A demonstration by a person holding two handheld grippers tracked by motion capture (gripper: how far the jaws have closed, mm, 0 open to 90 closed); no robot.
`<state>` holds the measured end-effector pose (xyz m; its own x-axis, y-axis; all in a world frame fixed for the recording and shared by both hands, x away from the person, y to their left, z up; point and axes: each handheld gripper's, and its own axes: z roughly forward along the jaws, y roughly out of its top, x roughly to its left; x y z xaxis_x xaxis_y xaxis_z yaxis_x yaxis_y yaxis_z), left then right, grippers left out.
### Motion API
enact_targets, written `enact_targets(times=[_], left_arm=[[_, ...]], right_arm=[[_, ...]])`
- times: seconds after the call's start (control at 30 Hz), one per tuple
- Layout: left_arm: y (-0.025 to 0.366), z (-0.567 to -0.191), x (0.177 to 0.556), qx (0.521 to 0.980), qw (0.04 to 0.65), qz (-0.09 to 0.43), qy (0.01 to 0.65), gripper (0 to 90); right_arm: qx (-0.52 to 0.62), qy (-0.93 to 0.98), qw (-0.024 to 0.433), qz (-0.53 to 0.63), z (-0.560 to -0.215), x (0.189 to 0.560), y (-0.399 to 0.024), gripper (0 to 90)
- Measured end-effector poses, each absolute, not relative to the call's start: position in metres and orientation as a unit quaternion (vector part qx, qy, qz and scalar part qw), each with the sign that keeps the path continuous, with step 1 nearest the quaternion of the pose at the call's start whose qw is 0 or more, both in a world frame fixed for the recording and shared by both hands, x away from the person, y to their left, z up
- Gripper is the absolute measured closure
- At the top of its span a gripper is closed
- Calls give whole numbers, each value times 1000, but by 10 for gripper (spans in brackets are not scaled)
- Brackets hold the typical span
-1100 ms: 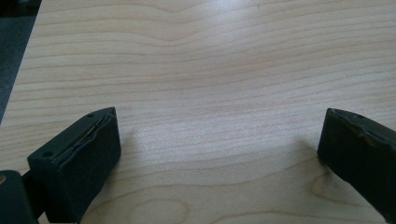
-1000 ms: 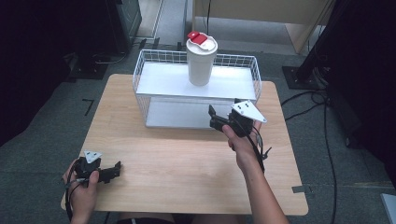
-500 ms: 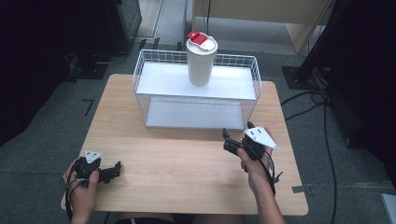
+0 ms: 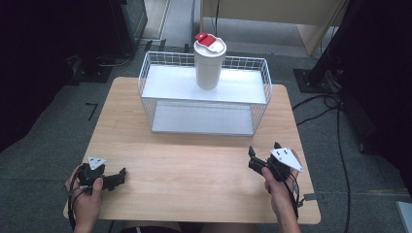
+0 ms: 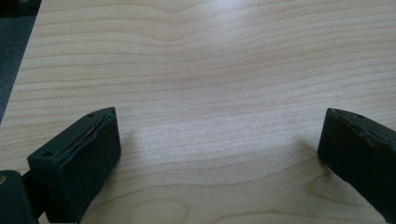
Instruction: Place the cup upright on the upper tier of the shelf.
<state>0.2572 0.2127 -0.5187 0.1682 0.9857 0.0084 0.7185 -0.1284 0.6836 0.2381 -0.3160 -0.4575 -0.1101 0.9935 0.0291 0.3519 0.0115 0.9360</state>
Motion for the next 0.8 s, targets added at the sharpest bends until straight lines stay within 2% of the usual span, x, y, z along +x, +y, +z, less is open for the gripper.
enact_targets(times=[0.07, 0.57, 0.8], left_arm=[[213, -519, 257, 712, 279, 240, 599, 0], [213, -519, 257, 712, 278, 240, 598, 0], [213, -519, 257, 712, 278, 240, 599, 0]], right_arm=[[558, 608, 382, 416, -464, 234, -323, 98], [606, 589, 380, 376, -493, 212, -367, 98], [627, 600, 356, 346, -509, 200, -387, 98]])
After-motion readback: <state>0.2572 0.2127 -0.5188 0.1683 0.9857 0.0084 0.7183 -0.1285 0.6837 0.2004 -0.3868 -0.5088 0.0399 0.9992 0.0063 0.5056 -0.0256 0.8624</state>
